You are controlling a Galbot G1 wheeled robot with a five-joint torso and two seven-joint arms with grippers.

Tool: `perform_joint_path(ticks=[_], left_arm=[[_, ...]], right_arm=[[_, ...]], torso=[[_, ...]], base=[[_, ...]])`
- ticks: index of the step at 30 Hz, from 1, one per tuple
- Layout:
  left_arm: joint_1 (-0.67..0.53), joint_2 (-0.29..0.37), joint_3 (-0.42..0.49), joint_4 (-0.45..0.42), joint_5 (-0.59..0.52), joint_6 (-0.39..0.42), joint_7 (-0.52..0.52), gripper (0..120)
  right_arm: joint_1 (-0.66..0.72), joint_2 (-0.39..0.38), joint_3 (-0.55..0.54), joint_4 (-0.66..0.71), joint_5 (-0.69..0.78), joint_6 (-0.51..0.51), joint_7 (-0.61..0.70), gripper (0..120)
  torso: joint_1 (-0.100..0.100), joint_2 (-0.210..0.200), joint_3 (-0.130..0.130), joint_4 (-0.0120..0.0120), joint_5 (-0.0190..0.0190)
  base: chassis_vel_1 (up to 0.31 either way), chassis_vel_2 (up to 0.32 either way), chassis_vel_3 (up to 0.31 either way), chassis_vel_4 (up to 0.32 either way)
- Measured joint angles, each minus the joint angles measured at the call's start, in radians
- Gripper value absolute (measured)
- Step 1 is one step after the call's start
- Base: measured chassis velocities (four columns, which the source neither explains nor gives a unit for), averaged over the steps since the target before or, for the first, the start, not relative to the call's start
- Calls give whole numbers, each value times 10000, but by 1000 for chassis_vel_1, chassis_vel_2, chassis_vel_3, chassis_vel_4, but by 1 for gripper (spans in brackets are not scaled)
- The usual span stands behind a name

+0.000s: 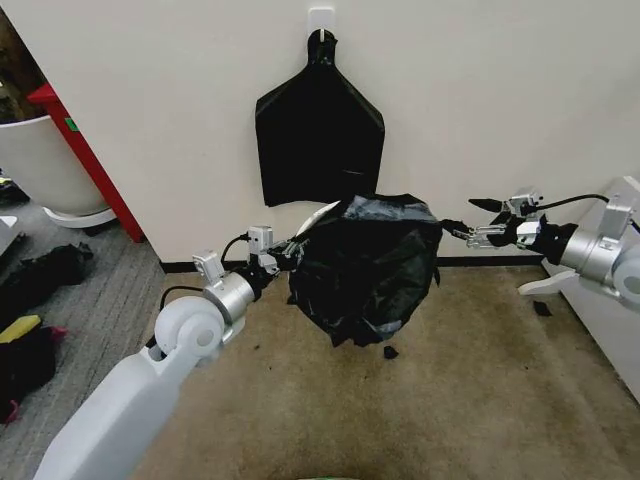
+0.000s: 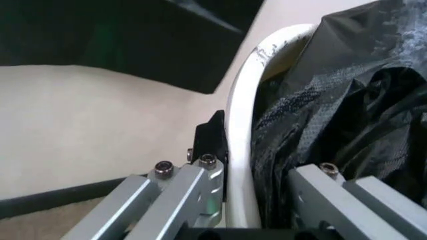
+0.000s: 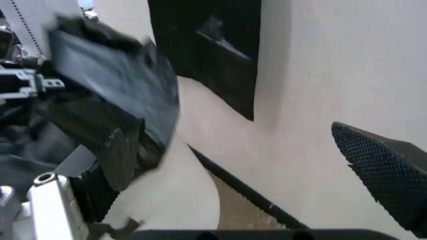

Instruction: Place the garbage bag over the trash bin.

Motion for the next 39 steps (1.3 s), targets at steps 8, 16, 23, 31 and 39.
perform_joint_path(ticks=[8,16,23,31,39], left_arm=[[-142,4,131,90,333,147,-712,4],[-515,-32,553,27,1251,505,-889,4],[-1095,-228,790,206,1569,572,-742,4],[-1309,-326,936,147,1863,596,-525,4],[-1314,-350,967,-5,1982,668,-449,4]], right_arm=[[25,172,847,1155,-250,-163,869,100],[395,673,378,3103,-2114,-1359,2658,100],[437,1082,6,4126,-2215,-2534,4085,100],[1205,1642,-1159,3934,-3075,-3305,4805,100],[2442,2058,-2580,3453,-3892,-3424,4835,98]], torso=[[0,0,0,-1,-4],[0,0,0,1,2],[0,0,0,0,-2],[0,0,0,1,-2],[0,0,0,0,0]], base=[[0,0,0,0],[0,0,0,0],[0,0,0,0],[0,0,0,0],[0,0,0,0]])
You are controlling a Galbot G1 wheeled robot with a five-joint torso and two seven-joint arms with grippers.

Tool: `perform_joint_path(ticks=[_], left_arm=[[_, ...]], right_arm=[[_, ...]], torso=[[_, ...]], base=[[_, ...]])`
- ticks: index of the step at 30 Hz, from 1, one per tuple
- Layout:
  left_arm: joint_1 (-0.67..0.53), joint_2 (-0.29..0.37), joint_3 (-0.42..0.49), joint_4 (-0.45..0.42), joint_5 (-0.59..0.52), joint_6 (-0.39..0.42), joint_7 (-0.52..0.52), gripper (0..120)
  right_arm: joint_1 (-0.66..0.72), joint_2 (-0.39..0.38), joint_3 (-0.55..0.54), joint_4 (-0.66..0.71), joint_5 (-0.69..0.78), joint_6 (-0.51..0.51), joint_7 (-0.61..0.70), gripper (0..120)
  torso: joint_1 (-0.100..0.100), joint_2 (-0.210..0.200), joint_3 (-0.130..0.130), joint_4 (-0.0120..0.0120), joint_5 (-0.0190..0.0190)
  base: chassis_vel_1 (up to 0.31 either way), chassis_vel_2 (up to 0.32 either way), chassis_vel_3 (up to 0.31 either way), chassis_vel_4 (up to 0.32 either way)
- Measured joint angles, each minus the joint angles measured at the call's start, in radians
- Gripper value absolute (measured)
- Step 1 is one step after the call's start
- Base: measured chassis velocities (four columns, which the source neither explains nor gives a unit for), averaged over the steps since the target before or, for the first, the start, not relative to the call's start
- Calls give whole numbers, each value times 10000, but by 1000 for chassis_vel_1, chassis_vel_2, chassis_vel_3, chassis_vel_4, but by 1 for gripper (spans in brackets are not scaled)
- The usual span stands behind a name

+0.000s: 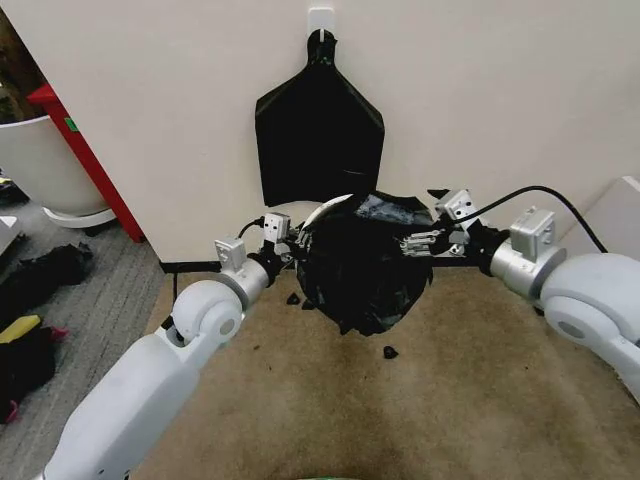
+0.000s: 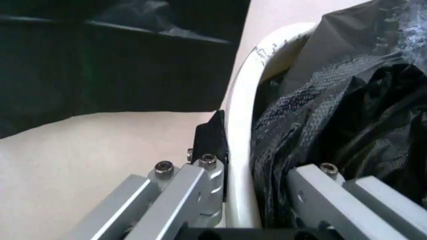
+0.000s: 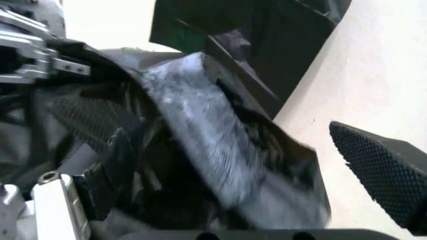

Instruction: Place the garbage bag over the trash bin.

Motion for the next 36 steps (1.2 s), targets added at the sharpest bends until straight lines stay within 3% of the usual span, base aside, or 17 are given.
perform_joint_path(ticks=[3,8,10,15,19,23,28,36], left_arm=[[0,24,8,-52,2,38,42,4],[37,38,-6,-71,9,69,126,4],[40,37,-7,-71,14,75,141,4],[71,29,12,-71,81,172,290,4],[97,32,44,-71,169,209,394,4],[142,60,129,-58,605,203,702,4],[241,130,144,-85,1129,-11,1105,4],[525,277,143,-195,2042,-475,1929,4]], right_arm=[[510,222,-560,-265,-334,-16,13,93],[1031,299,-1168,-437,-419,-71,12,69],[1071,296,-1223,-437,-419,-70,13,68],[1286,258,-1453,-439,-299,-13,50,46],[1361,190,-1482,-405,-193,40,52,38],[1704,48,-1702,-402,212,38,63,16],[2273,-86,-2053,-673,563,-21,-23,0],[3793,-173,-3047,-1214,1228,-301,-448,0]], torso=[[0,0,1,1,0],[0,0,0,0,-2],[0,0,0,0,-1],[0,0,0,0,-1],[0,0,0,-1,-1],[0,0,0,0,-2],[0,0,0,-1,-1],[0,0,0,-1,-1]], base=[[0,0,0,0],[0,0,0,0],[0,0,0,0],[0,0,0,0],[0,0,0,0],[0,0,0,0],[0,0,0,0],[0,0,0,0]])
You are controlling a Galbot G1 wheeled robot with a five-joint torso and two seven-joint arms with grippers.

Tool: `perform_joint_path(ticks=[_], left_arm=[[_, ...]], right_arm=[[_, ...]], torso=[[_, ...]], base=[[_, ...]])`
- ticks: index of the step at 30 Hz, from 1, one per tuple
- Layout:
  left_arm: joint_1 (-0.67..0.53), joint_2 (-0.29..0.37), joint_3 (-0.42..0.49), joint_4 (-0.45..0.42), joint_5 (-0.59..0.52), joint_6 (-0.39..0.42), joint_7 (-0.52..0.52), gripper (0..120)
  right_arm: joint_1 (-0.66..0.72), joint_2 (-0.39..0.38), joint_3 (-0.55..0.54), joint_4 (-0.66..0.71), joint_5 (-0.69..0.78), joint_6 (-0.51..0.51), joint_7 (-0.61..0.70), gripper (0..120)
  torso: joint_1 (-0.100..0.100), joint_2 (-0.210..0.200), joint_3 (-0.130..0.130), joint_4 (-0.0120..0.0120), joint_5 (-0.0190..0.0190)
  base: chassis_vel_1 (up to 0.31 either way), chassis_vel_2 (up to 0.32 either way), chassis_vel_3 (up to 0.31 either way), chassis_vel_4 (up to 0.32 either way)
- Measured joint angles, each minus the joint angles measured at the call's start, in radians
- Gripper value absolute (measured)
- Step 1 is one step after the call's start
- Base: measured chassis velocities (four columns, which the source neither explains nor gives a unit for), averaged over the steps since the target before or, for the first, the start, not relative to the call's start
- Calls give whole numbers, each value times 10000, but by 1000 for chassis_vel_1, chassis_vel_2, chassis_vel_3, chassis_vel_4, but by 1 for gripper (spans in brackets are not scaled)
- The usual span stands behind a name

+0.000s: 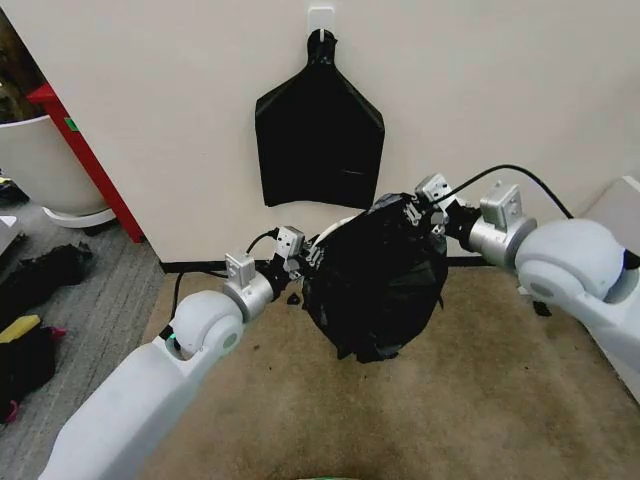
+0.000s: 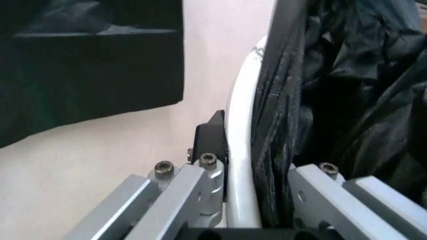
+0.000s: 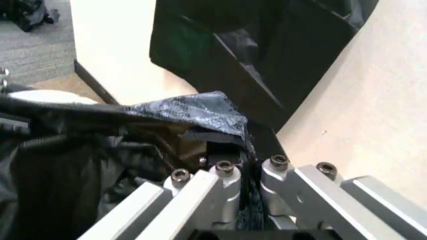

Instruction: Place the garbage bag over the trash bin.

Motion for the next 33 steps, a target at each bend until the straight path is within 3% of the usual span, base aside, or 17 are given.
perform_joint_path(ticks=[5,13,16,25,33], left_arm=[[84,48,0,0,373,-295,268,4],[385,104,-210,-133,892,-840,1051,4],[557,91,-296,-188,1075,-1072,1359,4],[748,46,-394,-243,1147,-1368,1568,4],[892,36,-588,-305,1066,-1718,1671,4]], right_arm=[[967,-4,-762,-383,801,-252,-492,0],[2480,37,-1974,-2324,1200,533,-4136,0],[3358,356,-2546,-3560,771,1071,-6006,0],[4215,895,-3171,-4939,60,1778,-8105,0],[4346,1385,-3370,-6305,-1010,2266,-10721,0]], torso=[[0,0,0,3,-1],[0,0,0,-1,2],[0,0,0,2,-1],[0,0,0,2,-1],[0,0,0,1,1]], base=[[0,0,0,0],[0,0,0,0],[0,0,0,0],[0,0,0,0],[0,0,0,0]])
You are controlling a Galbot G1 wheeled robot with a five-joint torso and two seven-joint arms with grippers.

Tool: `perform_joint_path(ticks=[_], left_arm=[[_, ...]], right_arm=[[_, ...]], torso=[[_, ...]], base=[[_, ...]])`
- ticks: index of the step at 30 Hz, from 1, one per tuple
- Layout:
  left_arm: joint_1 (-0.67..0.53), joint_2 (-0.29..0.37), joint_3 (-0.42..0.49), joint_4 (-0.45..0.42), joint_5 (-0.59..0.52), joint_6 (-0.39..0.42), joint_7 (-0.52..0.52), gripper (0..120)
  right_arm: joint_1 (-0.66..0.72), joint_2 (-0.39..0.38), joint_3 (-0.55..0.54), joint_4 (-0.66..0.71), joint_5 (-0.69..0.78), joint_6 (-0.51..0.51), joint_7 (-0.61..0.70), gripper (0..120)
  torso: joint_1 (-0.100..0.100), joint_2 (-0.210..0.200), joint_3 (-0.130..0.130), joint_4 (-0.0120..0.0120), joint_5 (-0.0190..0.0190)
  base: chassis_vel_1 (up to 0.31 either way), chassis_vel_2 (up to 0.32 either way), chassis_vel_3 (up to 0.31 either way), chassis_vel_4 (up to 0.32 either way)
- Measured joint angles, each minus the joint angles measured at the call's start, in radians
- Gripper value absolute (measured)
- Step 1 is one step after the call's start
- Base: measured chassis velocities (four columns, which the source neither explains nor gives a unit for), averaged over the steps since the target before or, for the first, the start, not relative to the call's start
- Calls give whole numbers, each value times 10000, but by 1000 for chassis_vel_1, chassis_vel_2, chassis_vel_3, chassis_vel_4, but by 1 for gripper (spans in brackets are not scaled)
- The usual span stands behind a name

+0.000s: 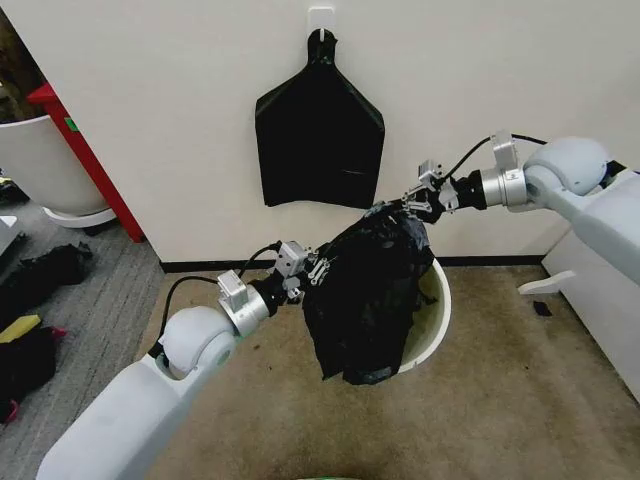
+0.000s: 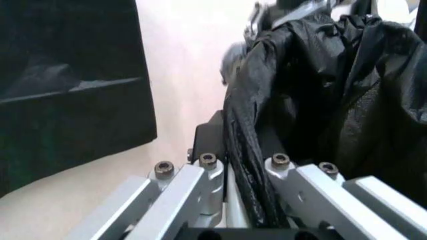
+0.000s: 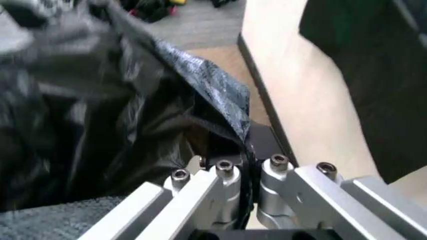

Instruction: Place the garbage bag over the trash bin.

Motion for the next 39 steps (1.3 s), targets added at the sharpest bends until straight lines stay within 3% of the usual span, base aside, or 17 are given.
perform_joint_path(ticks=[6,17,26,30,34,39], left_arm=[[6,-169,50,-17,-349,-166,-124,4],[-17,-231,47,28,-1016,-261,-432,4],[-53,-456,-182,182,-3049,-26,-1458,4],[-101,-506,-230,239,-3423,18,-1597,4],[-184,-629,-263,364,-4030,136,-1899,4],[-296,-761,-309,563,-4700,242,-2233,4]], right_arm=[[-300,-10,72,-909,-512,842,-986,0],[-982,-420,451,-1045,-611,1649,-1313,1],[-1862,-1203,1261,-736,-262,2044,-739,34],[-2137,-1419,1475,-548,15,2122,-351,43],[-2454,-1778,1652,-267,557,2467,312,65],[-2715,-2173,1796,-67,1013,2762,646,79]], torso=[[0,0,-1,-1,1],[0,0,0,2,3],[0,0,-1,0,-2],[0,0,-1,-1,3],[0,0,-1,-3,-2],[0,0,-1,-2,-1]], base=[[0,0,0,0],[0,0,0,0],[0,0,0,0],[0,0,0,0],[0,0,0,0],[0,0,0,0]])
